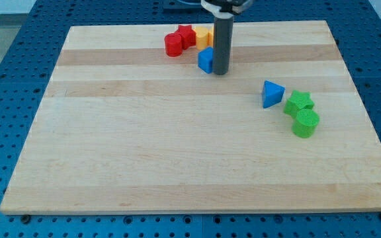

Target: Move the blue cube to the top center of the board

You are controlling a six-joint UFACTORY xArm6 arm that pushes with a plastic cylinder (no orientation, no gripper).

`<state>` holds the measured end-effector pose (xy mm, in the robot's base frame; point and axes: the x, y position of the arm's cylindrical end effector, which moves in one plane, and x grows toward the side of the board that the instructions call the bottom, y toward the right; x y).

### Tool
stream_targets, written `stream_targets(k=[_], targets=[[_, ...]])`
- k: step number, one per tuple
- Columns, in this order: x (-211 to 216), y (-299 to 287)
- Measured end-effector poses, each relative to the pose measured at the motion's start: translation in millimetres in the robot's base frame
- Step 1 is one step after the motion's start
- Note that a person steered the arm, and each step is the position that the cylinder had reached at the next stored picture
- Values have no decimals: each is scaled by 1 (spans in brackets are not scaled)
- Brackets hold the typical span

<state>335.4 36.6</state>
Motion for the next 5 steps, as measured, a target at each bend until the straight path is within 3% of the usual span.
stream_targets(k=[3, 4, 5], targets=[[-43, -28], [-40, 17], [-1, 106]])
